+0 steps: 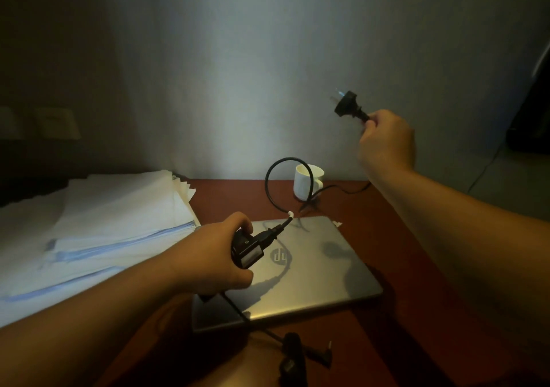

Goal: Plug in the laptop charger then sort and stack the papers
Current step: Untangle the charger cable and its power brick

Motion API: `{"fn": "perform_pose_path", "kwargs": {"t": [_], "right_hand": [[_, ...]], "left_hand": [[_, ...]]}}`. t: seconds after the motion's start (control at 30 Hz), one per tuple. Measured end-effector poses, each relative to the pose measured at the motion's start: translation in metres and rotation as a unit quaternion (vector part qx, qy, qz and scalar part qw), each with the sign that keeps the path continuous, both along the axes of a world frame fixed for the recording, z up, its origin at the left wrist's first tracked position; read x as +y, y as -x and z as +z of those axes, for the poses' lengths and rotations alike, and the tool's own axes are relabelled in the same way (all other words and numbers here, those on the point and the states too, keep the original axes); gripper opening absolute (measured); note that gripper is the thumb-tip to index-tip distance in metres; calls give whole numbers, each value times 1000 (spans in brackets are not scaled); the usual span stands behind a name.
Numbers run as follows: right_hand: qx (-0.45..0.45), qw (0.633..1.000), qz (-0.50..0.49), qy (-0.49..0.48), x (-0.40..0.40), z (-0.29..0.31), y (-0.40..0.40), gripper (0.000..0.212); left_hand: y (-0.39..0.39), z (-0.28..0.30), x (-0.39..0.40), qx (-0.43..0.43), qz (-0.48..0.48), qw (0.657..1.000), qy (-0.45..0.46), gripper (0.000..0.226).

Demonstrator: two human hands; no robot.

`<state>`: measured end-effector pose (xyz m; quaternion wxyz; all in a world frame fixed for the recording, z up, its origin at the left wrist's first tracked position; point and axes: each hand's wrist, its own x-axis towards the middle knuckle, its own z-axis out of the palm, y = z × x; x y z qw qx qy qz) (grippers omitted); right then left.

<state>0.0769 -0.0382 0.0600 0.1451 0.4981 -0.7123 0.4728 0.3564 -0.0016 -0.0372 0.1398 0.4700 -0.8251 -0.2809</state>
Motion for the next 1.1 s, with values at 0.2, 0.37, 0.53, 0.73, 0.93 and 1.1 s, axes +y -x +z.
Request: {"fn": "perform_pose_path", "kwargs": {"t": [0.2, 0.37, 0.53, 0.73, 0.93, 1.1], "right_hand": [[-28, 995, 84, 37, -9, 13, -59, 25], [-54, 988, 130, 56, -33, 17, -112, 25], [-138, 967, 203, 66, -64, 14, -161, 23], [-256, 930, 259, 44, -104, -4, -215, 23], [-394, 869, 298, -3, -144, -35, -256, 26], [-389, 861, 319, -72, -164, -63, -279, 12]], "left_hand": [[-37, 5, 11, 36, 43, 998, -13, 62], [-67, 5, 15, 122, 93, 987, -50, 58], [-91, -2, 14, 224, 162, 958, -78, 52], [-108, -10, 13, 334, 261, 900, -100, 52], [-115, -19, 11, 446, 331, 821, -130, 50], [-115, -26, 9, 520, 384, 752, -130, 44]]}}
